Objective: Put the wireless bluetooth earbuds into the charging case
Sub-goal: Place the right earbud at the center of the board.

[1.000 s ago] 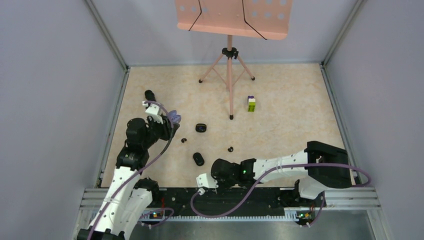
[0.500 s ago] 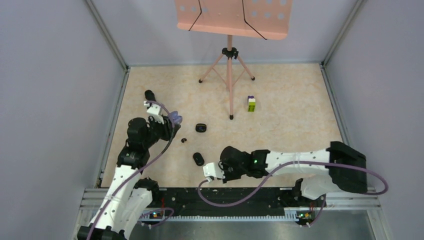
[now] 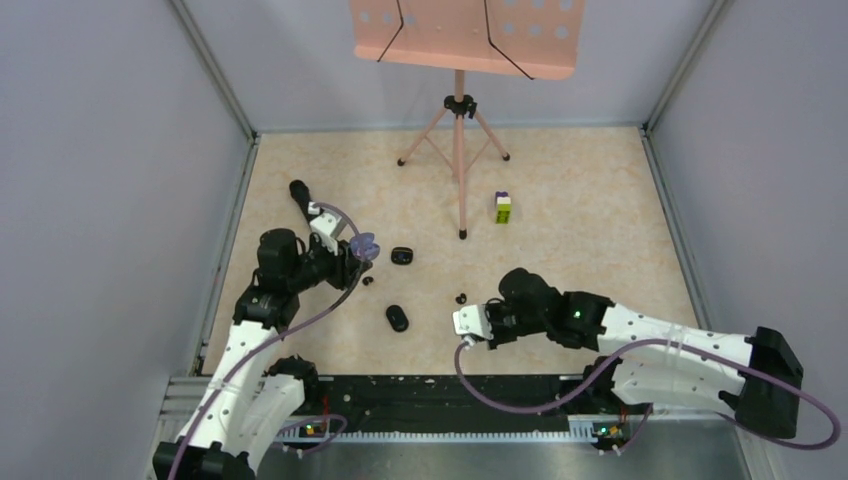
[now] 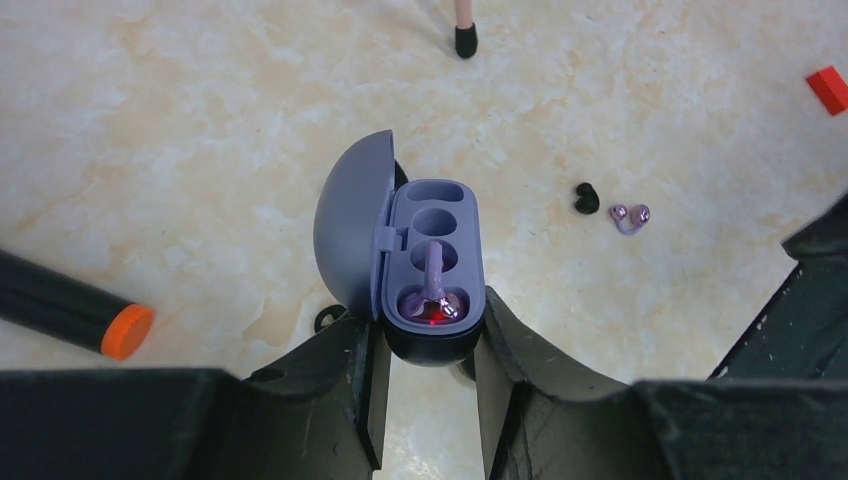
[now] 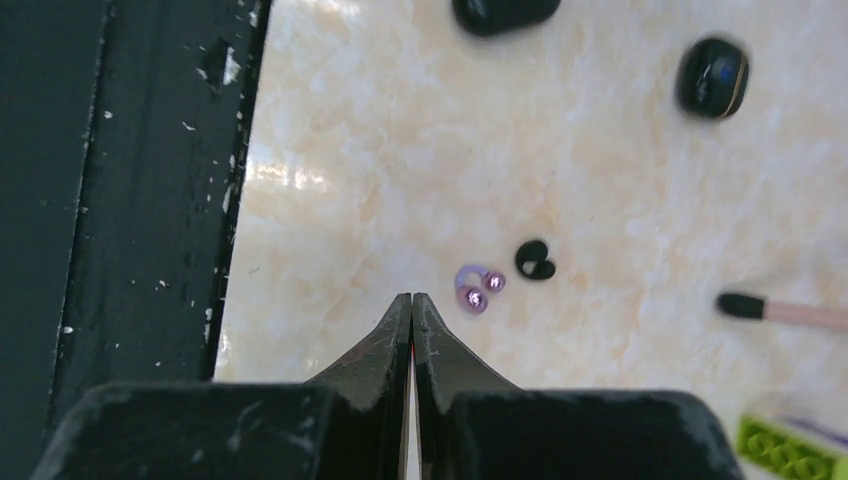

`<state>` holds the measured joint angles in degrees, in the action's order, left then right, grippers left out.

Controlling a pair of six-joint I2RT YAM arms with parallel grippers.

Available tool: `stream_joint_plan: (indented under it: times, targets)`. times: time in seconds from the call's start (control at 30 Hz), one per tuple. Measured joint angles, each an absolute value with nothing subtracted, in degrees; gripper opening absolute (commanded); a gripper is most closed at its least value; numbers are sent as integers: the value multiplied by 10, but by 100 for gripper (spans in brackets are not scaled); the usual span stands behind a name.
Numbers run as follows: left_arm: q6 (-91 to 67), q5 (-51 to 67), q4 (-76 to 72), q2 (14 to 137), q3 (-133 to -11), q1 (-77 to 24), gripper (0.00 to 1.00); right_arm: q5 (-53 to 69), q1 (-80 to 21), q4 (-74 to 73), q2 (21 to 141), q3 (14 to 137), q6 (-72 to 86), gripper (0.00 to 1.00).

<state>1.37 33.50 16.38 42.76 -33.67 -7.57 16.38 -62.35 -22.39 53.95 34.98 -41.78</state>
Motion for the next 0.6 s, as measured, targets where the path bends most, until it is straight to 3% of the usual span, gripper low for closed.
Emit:
stream_joint_plan:
  times: [0.3,0.6]
  targets:
    - [44,371,182,425,-338,-76,0,125,-578,-251,745,478,-263,2]
    - [28,339,154,427,-338,-75,0,82,-552,-261,837,518,-239,7]
